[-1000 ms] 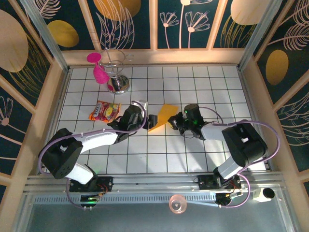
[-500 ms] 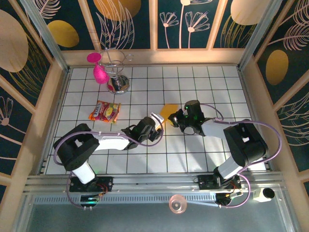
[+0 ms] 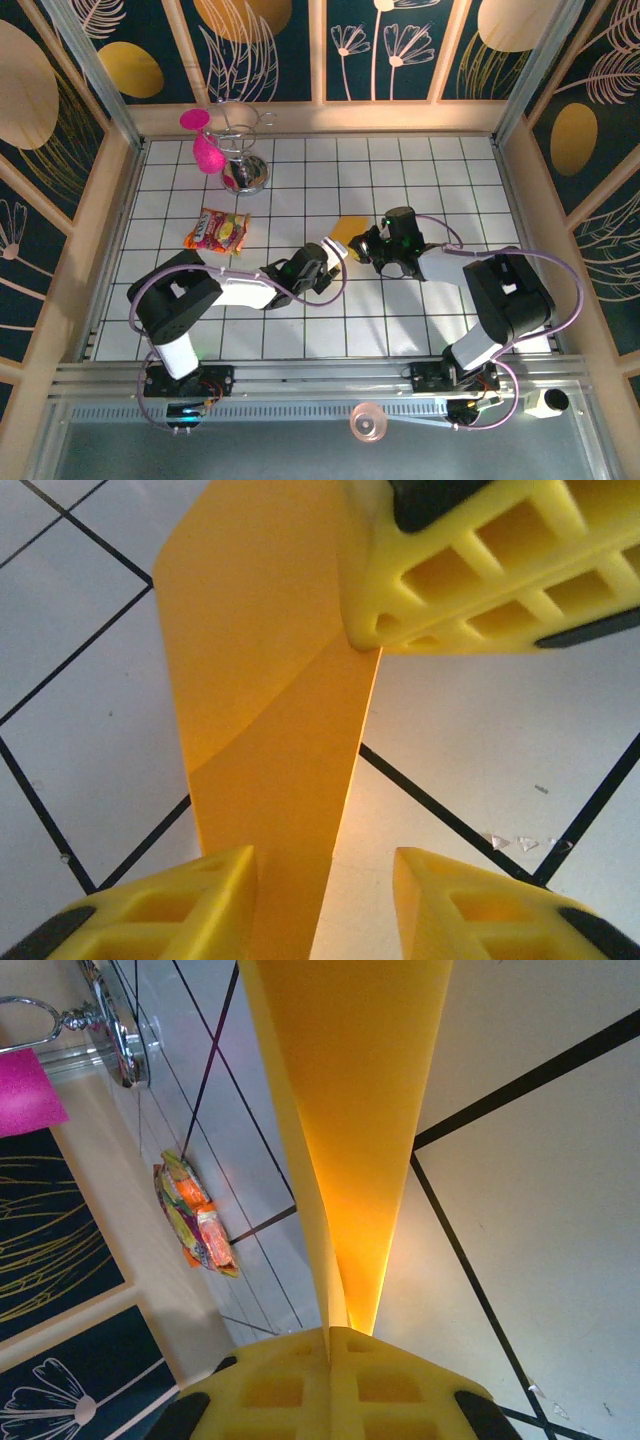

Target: Fold a paper plane with a square sheet of paper (pick it up from the middle)

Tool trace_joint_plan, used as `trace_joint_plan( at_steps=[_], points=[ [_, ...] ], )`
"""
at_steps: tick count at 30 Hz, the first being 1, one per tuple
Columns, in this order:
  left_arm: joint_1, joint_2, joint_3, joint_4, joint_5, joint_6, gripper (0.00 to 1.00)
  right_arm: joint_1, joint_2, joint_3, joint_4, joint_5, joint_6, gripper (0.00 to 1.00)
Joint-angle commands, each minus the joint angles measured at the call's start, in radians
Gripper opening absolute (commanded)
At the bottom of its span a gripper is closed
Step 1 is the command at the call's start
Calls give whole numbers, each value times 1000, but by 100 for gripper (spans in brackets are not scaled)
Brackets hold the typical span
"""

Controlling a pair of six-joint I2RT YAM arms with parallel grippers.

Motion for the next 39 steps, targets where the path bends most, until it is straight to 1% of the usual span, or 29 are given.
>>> trace_joint_plan(
  at_steps=[1, 12, 14, 16, 18, 20, 24, 27, 31, 35, 39],
  points=[
    [-6, 14, 19, 50, 4, 12, 37, -8, 11, 11, -4, -24, -12, 0],
    [-4, 31, 23, 48, 17, -1, 20, -7, 12, 10, -12, -31, -21, 0],
    [-5, 32, 20, 47, 23, -6, 17, -11, 6, 14, -26, -23, -32, 7],
    [-5, 34, 17, 47, 28, -11, 14, -15, -6, 19, -47, -12, -47, 18],
    [-5, 34, 13, 49, 35, -18, 12, -27, -23, 26, -79, 8, -69, 33],
    [-5, 29, 4, 56, 47, -27, 9, -40, -43, 31, -112, 31, -94, 45],
    [-3, 18, -7, 65, 78, -53, 5, -85, -101, 27, -170, 92, -157, 58],
    [-2, 16, -10, 66, 112, -86, 3, -116, -147, 25, -209, 147, -223, 63],
    [9, 25, 0, 56, 182, -148, 0, -148, -186, 16, -241, 188, -287, 64],
    [28, 38, 17, 39, 243, -225, 0, -169, -204, 5, -258, 204, -314, 64],
    [51, 50, 37, 24, 336, -297, 0, -177, -207, -8, -251, 197, -332, 65]
  ],
)
